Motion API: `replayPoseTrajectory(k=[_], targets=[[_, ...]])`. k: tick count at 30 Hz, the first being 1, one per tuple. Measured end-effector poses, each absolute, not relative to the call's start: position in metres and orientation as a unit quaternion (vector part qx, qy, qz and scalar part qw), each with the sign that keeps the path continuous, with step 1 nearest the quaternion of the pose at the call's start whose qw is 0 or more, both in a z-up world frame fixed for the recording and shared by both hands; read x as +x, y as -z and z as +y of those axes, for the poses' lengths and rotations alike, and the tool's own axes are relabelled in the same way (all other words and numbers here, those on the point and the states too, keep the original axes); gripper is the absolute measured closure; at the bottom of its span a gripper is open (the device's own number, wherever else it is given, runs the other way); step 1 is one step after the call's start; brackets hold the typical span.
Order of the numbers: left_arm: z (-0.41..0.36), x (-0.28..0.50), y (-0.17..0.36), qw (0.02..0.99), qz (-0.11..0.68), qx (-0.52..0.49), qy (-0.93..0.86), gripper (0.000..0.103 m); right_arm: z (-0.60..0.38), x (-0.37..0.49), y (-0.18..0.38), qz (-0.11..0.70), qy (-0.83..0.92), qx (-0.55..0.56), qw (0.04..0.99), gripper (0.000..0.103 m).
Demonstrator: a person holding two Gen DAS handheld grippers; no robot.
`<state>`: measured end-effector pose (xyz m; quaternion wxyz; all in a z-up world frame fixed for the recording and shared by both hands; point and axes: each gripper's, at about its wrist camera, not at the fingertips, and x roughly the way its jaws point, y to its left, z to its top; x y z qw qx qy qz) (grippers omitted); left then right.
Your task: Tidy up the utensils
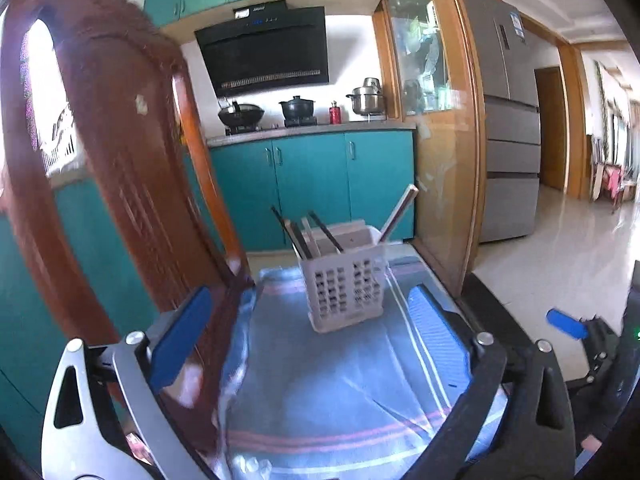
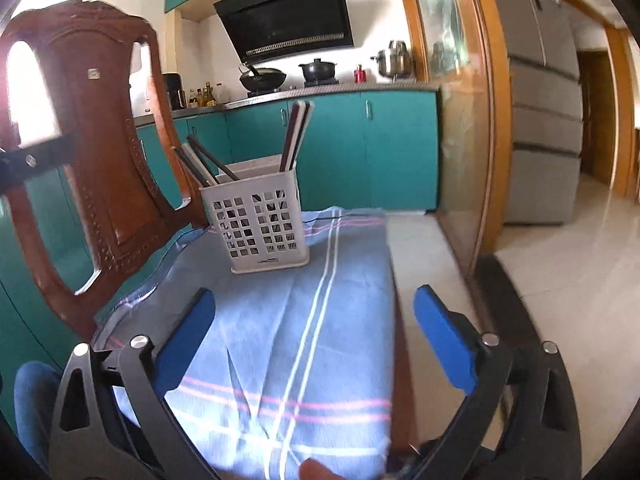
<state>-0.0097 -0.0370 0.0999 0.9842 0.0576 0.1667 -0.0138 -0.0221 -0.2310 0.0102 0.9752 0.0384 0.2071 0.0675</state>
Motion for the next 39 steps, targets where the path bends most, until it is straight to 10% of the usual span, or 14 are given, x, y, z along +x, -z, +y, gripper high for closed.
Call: replayPoseTrajectory(k=[39], targets=[[-0.002, -0.097, -0.086, 0.985, 0.17, 0.03, 0.025, 0.003, -0.185, -0.129, -0.085, 0.127, -0.023, -0.041, 0.991, 0.003]])
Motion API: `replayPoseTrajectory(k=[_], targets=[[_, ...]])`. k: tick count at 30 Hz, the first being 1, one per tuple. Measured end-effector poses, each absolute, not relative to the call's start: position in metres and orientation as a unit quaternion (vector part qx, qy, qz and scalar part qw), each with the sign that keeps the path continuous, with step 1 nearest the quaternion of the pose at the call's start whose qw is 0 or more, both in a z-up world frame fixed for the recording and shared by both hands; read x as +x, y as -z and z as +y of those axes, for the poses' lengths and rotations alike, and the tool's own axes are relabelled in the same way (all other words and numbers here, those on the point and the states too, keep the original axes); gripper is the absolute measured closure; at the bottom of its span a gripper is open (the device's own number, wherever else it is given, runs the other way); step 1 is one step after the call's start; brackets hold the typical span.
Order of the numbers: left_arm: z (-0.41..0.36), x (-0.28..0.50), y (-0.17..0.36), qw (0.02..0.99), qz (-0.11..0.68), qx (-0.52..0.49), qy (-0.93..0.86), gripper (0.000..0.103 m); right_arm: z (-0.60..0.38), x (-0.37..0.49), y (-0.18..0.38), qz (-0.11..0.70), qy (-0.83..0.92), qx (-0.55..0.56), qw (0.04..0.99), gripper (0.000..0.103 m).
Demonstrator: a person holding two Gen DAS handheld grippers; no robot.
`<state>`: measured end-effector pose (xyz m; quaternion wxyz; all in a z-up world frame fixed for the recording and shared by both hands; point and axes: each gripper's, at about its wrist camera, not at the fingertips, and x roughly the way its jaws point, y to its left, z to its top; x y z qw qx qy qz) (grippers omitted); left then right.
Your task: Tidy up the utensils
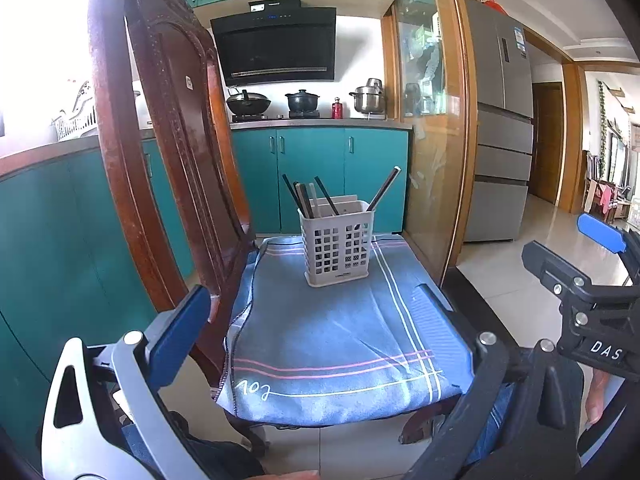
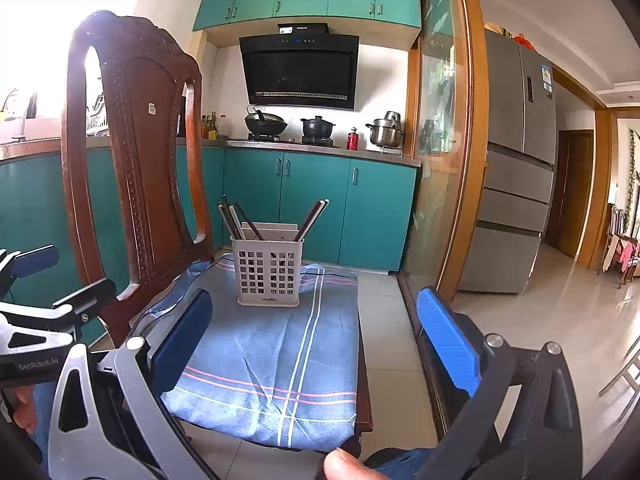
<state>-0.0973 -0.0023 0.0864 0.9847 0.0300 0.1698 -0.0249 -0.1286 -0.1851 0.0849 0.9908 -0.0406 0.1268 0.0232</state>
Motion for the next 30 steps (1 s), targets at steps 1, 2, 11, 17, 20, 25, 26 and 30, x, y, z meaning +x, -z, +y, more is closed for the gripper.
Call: replayPoseTrajectory(k=[1, 2, 11, 17, 20, 25, 26, 30], targets=[[-0.0024, -0.0974, -0.0863, 0.985, 0.17, 0.03, 0.026, 0.003, -0.1838, -0.1287, -0.0846, 0.127, -0.023, -0.043, 0.991, 0.003], [-0.0025, -0.0973, -0.0861, 0.985, 0.17, 0.031, 0.027, 0.003, -0.1829, -0.1288, -0.0841, 0.128, -0.023, -0.045, 0.991, 0.003], [-0.0027, -0.0972, -0.0847, 0.984, 0.171, 0.034, 0.029, 0.003, -0.1792, -0.1298, -0.0838, 0.129, -0.026, -0.052, 0.99, 0.003], [-0.0053, -0.0976, -0.083, 0.984, 0.172, 0.035, 0.028, 0.003, -0.1789, -0.1304, -0.0837, 0.13, -0.025, -0.051, 0.99, 0.003], [-0.0062, -0.0969, -0.0814, 0.984, 0.175, 0.036, 0.029, 0.003, -0.1793, -0.1305, -0.0837, 0.13, -0.025, -0.05, 0.99, 0.003], [-0.0076, -0.096, -0.0798, 0.983, 0.177, 0.038, 0.031, 0.003, -0.1797, -0.1295, -0.0822, 0.131, -0.025, -0.046, 0.99, 0.003], [-0.0086, -0.0956, -0.08, 0.983, 0.177, 0.039, 0.03, 0.003, -0.1797, -0.1289, -0.0818, 0.132, -0.025, -0.046, 0.99, 0.003], [-0.0099, -0.0946, -0.0791, 0.982, 0.179, 0.041, 0.031, 0.003, -0.1802, -0.1285, -0.0815, 0.132, -0.024, -0.045, 0.99, 0.003]])
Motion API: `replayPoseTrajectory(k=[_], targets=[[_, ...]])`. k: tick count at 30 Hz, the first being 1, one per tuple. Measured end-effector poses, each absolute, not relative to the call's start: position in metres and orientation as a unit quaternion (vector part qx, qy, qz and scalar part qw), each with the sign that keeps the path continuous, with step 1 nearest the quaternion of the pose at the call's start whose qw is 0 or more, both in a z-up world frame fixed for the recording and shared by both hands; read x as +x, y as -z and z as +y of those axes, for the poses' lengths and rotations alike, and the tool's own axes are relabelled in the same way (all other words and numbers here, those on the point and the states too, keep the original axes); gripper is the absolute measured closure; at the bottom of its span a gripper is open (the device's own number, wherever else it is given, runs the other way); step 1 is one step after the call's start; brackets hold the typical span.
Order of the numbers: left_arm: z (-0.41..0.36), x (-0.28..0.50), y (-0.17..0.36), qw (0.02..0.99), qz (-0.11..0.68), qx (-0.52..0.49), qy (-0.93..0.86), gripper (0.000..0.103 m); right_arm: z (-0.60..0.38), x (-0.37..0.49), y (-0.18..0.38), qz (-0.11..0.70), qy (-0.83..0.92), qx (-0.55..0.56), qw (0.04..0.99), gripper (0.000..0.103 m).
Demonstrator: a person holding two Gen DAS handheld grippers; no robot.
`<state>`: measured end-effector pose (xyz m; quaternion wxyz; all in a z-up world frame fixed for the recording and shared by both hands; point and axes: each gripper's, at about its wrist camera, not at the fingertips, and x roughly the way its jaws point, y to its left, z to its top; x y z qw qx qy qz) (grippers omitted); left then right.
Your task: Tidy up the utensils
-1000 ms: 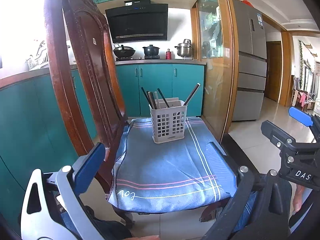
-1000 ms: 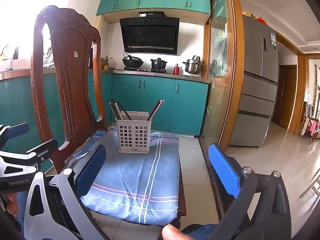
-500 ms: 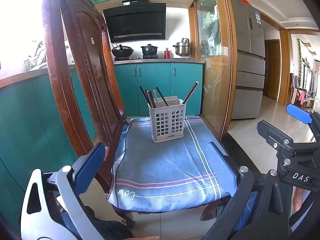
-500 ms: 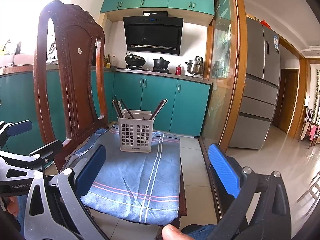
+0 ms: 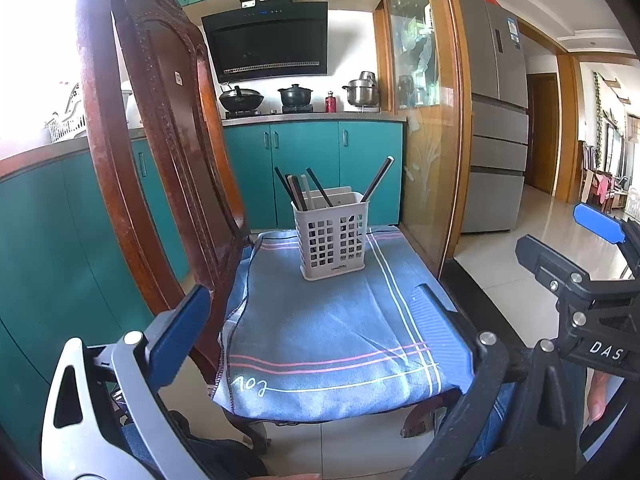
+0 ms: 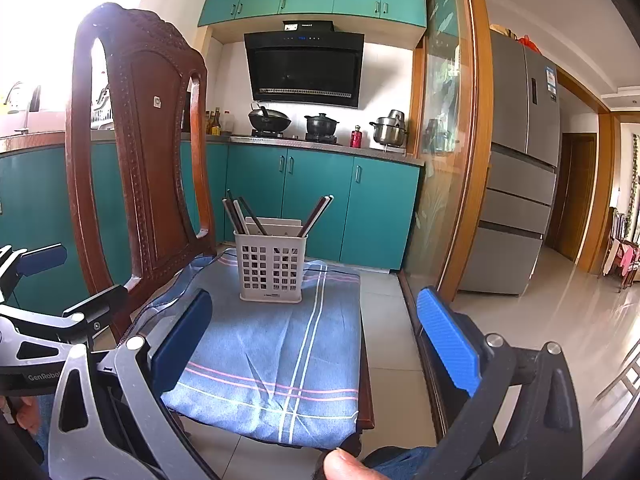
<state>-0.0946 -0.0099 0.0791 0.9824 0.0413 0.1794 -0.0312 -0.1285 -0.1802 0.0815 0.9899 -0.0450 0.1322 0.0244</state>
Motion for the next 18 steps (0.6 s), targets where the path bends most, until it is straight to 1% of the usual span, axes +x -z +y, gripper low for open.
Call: replayPoseTrajectory(k=[18], targets=[[-0.0093, -0.0888, -0.0754, 0.981, 0.188, 0.04, 0.035, 0.003, -0.1772, -0.1246, -0.0781, 0.138, -0.023, -0.043, 0.989, 0.003]])
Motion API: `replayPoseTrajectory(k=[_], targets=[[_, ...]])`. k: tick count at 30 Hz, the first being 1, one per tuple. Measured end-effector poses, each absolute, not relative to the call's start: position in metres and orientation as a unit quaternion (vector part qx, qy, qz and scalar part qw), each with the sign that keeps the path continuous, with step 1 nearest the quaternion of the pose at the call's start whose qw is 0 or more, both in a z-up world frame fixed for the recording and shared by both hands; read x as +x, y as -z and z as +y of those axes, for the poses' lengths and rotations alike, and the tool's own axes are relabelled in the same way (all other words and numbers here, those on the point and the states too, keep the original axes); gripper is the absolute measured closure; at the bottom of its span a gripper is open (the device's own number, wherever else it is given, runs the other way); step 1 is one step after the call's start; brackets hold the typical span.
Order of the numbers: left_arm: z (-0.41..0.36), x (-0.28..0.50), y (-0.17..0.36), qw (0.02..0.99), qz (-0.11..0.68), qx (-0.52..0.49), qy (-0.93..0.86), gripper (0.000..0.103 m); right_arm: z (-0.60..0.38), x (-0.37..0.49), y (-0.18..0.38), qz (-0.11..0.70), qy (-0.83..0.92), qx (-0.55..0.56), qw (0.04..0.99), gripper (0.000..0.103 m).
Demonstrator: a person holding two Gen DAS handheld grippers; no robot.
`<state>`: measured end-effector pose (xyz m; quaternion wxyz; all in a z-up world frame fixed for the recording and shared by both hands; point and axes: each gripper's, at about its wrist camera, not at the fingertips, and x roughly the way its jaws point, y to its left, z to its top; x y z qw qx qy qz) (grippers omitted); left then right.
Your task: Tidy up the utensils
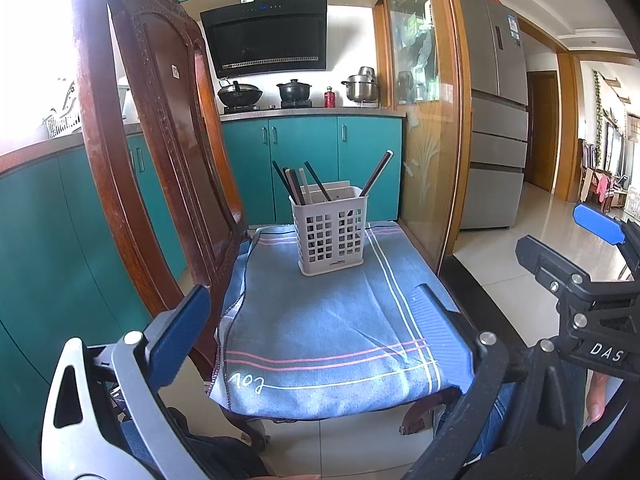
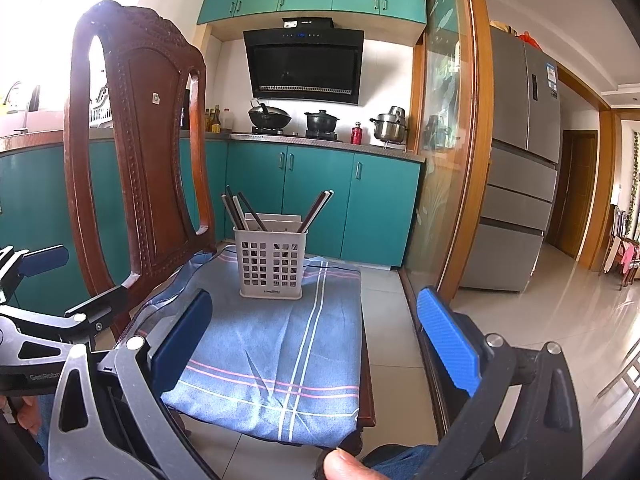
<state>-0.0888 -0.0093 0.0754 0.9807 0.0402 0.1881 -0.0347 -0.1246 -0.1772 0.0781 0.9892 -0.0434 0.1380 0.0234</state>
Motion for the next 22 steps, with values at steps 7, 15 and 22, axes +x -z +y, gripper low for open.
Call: replayPoseTrajectory(k=[7, 15, 22], targets=[[-0.01, -0.087, -0.073, 0.98, 0.189, 0.039, 0.036, 0.003, -0.177, -0.122, -0.074, 0.142, -0.023, -0.043, 0.989, 0.003], [-0.01, -0.077, -0.069, 0.978, 0.202, 0.037, 0.036, 0.003, -0.18, -0.116, -0.069, 0.151, -0.023, -0.039, 0.987, 0.003], [-0.011, -0.039, -0.04, 0.964, 0.257, 0.042, 0.042, 0.003, -0.193, -0.077, -0.047, 0.196, -0.03, -0.003, 0.98, 0.003]])
